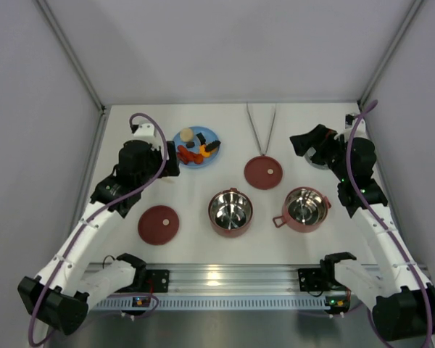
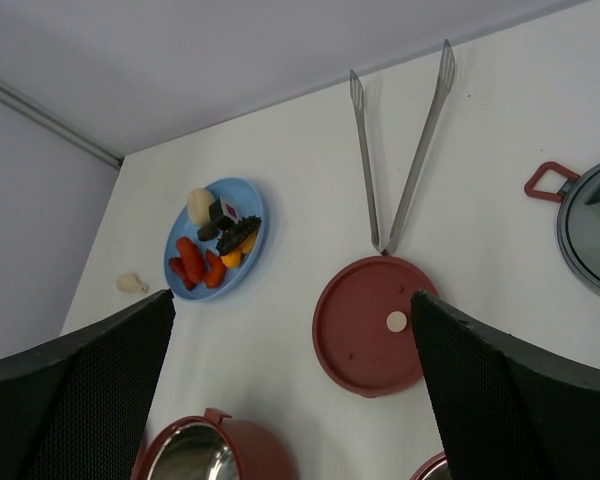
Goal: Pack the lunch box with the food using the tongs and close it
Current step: Pick up the clamp at the center of the board.
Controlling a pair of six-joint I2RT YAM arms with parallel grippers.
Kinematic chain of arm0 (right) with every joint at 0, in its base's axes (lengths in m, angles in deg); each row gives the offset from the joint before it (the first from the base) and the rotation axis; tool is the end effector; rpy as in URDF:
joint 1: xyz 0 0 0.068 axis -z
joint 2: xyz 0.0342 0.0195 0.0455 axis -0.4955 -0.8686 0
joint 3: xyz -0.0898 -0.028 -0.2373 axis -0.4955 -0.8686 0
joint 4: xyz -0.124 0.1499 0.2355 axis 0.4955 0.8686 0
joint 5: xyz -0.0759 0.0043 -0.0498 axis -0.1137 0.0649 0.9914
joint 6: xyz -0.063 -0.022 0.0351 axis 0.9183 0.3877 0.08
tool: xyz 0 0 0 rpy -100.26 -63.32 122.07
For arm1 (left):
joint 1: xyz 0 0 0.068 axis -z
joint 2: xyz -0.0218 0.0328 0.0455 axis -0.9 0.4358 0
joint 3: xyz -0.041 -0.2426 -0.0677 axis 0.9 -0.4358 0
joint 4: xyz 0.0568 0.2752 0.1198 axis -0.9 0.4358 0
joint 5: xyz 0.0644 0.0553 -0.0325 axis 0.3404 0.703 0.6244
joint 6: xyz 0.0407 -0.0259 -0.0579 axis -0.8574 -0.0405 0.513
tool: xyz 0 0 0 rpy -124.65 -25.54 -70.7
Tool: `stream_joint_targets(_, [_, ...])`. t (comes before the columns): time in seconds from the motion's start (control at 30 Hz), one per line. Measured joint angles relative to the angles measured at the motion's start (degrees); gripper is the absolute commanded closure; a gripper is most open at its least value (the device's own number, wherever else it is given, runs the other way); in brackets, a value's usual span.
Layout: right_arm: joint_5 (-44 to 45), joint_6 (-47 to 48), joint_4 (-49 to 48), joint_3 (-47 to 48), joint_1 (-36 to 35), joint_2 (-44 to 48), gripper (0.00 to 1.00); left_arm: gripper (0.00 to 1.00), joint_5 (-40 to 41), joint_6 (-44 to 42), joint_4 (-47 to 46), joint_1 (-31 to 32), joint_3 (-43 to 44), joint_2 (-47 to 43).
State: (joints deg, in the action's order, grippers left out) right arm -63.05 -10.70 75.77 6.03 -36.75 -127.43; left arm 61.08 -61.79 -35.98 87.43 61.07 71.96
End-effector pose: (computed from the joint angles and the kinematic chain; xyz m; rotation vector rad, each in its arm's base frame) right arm 0.2972 0.0486 0.3183 0.2317 1.7657 0.6464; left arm 0.2761 -0.1041 0.3231 0.0119 2.0245 -0.2091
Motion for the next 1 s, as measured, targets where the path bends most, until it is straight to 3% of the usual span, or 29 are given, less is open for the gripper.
stream_joint_targets(0.5, [0.6,0.0,2.9,0.0,0.0,1.2,0.01,0.01,-1.9,4.1,1.1,0.3,6.4,9.0])
stream_joint_targets(0.73, [1.8,0.0,6.0,0.1,0.0,2.7,0.00,0.01,0.5,8.7,0.5,9.2,22.0,28.4])
stream_joint_targets(1.0, [2.7,-0.1,12.1,0.4,0.0,5.7,0.01,0.01,1.4,12.0,0.9,16.0,46.9,55.6])
